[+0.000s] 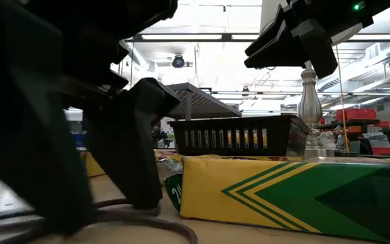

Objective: Pick & Place Office Desk Supplies
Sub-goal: Put the black rubber band into the yellow bin

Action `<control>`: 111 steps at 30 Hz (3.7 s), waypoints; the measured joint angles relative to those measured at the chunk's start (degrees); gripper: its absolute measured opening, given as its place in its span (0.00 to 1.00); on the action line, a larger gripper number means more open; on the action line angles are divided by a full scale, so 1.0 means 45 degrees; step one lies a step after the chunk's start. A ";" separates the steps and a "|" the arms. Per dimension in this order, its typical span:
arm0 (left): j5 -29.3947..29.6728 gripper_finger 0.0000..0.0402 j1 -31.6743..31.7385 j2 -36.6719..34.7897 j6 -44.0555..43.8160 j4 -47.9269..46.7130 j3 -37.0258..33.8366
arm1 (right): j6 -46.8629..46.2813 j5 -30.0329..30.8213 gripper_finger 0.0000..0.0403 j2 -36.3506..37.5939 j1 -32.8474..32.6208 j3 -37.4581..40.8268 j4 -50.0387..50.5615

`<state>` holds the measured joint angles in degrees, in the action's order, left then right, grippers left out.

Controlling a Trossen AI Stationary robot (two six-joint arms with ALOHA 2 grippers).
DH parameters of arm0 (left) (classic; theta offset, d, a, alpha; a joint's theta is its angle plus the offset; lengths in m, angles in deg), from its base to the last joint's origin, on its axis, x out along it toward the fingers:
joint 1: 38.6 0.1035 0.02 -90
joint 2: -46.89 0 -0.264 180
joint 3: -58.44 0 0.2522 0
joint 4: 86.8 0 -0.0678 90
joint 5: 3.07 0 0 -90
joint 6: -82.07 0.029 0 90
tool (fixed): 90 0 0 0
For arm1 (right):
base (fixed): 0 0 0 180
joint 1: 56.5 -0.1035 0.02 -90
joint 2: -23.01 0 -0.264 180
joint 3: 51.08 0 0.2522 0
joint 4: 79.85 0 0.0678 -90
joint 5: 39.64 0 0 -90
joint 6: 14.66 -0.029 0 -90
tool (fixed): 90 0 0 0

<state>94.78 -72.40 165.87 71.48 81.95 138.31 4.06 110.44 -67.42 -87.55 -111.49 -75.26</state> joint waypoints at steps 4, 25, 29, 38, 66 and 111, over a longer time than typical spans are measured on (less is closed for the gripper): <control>0.0716 0.32 -0.0014 -0.0032 -0.0503 -0.0815 0.0010 | 0.0000 0.0039 0.47 0.0000 0.0000 0.0000 0.0001; 0.3290 0.01 -0.1340 -0.1563 -0.0020 -0.2914 -0.0141 | -0.0003 0.0058 0.47 0.0000 0.0000 0.0000 -0.0014; 0.3110 0.00 -0.1664 -0.2078 0.0496 -0.2223 -0.0219 | -0.0117 -0.0122 0.47 0.0000 0.0000 0.0000 -0.0077; -0.0421 0.00 -0.1990 -0.2340 0.2910 0.2736 -0.0742 | -0.0427 -0.0350 0.47 0.0000 0.0000 0.0000 -0.0070; 0.0835 0.00 -0.4620 -0.8573 0.1406 1.0041 -0.9423 | -0.0880 -0.0345 0.47 0.0000 0.0000 0.0000 -0.0046; 0.4243 0.00 -0.9972 -1.3049 -1.1477 -0.3641 -0.9476 | -0.1064 -0.0447 0.47 0.0000 0.0034 0.0000 -0.0033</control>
<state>113.87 -117.27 107.14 19.84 65.57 95.67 -0.73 108.42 -67.42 -87.39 -111.49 -75.41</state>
